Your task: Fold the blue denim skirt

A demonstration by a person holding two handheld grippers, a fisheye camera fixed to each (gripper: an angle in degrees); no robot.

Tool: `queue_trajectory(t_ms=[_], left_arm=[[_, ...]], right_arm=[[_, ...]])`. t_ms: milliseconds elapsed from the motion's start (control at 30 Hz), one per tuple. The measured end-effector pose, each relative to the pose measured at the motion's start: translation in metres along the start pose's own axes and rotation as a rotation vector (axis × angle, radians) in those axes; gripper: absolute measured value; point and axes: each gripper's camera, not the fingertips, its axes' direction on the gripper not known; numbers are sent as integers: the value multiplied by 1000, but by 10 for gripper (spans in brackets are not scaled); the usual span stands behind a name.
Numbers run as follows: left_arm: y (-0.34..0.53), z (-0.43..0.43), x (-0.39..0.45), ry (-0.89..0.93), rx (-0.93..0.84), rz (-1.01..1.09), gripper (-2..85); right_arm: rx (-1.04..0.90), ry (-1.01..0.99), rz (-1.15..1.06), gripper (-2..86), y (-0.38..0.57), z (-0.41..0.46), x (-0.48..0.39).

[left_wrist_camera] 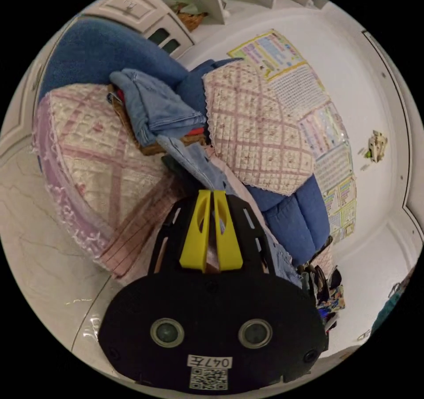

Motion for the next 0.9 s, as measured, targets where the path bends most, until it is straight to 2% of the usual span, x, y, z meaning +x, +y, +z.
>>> queue_trajectory(t_ms=[167, 267, 333, 433, 500, 600, 767, 900], left_arm=[[47, -5, -21, -125, -157, -10, -10], [54, 19, -34, -79, -188, -87, -10], [44, 29, -21, -43, -174, -99, -10], [26, 49, 22, -67, -178, -39, -10], [18, 65, 51, -85, -181, -13, -10], [15, 78, 78, -83, -165, -8, -10], [18, 96, 114, -63, -138, -8, -10], [-15, 122, 172, 0, -133, 32, -10]], right_arm=[[-102, -55, 28, -4, 83, -11, 6], [-225, -120, 80, 0, 136, 7, 12], [-210, -61, 192, 8, 167, 2, 23], [-8, -9, 491, 44, 232, -31, 56], [107, 7, 793, 71, 299, -48, 84], [104, 19, 989, 87, 364, -41, 102], [66, -88, 1037, 75, 416, -15, 118], [78, -236, 1005, 1, 430, -4, 133]])
